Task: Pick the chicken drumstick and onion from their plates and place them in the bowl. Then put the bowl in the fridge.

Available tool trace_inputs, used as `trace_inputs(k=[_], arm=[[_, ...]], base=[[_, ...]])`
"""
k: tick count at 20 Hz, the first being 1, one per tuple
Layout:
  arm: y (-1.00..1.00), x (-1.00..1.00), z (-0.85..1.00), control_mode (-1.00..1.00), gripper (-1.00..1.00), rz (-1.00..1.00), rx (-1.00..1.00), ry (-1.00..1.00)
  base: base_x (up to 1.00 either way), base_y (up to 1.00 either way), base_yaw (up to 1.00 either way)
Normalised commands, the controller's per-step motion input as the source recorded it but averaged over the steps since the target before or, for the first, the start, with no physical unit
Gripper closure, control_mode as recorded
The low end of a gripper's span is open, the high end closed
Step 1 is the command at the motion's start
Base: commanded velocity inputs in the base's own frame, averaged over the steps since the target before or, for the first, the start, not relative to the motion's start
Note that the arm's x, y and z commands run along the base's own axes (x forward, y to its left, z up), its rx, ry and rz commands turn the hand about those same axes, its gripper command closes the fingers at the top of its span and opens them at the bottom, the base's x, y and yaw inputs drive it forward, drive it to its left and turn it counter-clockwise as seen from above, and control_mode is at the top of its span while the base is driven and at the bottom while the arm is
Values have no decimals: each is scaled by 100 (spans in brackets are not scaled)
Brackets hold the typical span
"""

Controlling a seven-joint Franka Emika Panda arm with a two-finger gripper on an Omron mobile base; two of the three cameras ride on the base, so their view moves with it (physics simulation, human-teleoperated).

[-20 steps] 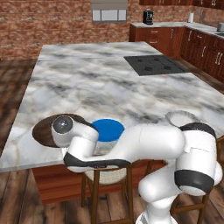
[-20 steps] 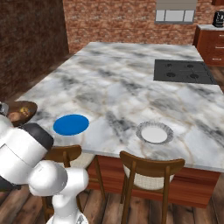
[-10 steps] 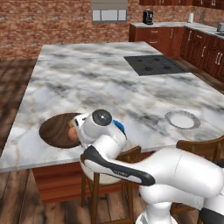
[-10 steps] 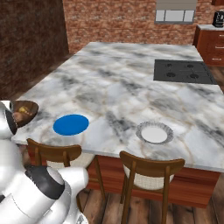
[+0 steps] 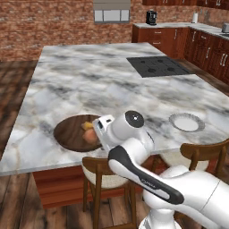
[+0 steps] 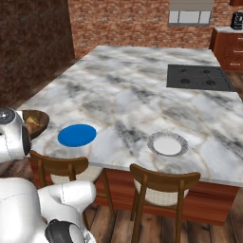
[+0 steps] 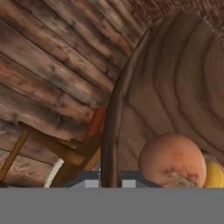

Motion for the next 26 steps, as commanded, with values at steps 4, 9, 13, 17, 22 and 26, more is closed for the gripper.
trace_inputs(k=[4,9,13,17,22,26], arm=[[-61,-25,21,-100,100,0,1,0],[-57,-31,17,-100,100,0,0,-3],[-54,-37,14,-100,100,0,0,-9],[-47,-30,13,-100,100,-2,0,-6],[-37,-17,14,-100,100,-6,0,1],[-20,-15,2,-100,100,-2,0,0]], base=[[0,0,0],[0,0,0],[0,0,0],[0,0,0],[0,0,0],[0,0,0]])
